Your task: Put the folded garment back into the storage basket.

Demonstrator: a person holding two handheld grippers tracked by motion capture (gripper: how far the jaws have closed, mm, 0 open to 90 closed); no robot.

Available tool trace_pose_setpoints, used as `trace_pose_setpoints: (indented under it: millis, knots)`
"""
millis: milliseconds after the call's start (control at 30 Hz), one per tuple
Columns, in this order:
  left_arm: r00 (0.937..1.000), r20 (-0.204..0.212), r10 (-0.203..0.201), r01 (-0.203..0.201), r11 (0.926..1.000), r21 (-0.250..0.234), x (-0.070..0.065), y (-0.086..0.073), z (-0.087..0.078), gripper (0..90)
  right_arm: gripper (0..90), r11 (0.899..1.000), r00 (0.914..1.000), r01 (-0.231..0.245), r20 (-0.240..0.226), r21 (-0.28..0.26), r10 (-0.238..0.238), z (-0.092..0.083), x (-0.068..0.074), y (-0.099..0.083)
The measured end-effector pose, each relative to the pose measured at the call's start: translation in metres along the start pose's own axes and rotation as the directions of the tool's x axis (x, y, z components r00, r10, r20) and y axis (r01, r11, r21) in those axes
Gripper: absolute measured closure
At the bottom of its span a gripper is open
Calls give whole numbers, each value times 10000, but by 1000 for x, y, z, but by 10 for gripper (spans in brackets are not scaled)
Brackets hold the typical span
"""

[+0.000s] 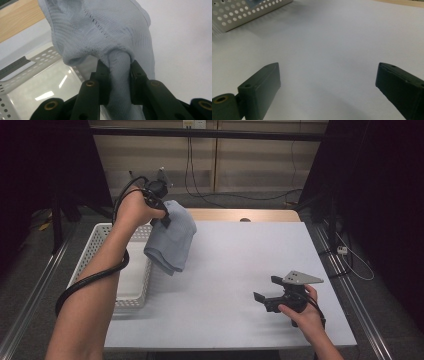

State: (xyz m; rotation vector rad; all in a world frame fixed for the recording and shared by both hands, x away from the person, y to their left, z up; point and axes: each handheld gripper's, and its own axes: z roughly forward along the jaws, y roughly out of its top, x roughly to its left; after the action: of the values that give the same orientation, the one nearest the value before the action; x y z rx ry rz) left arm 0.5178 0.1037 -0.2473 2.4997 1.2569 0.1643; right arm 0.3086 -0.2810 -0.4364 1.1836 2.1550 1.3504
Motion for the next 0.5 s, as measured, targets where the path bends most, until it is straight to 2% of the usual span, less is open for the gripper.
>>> trace_pose_setpoints:
  millis: [500]
  knots:
    - [9997,-158,-193,195,9997,114,11,3,-10,743,56,10000,10000,-17,-2,-7,17,0,-1,0]
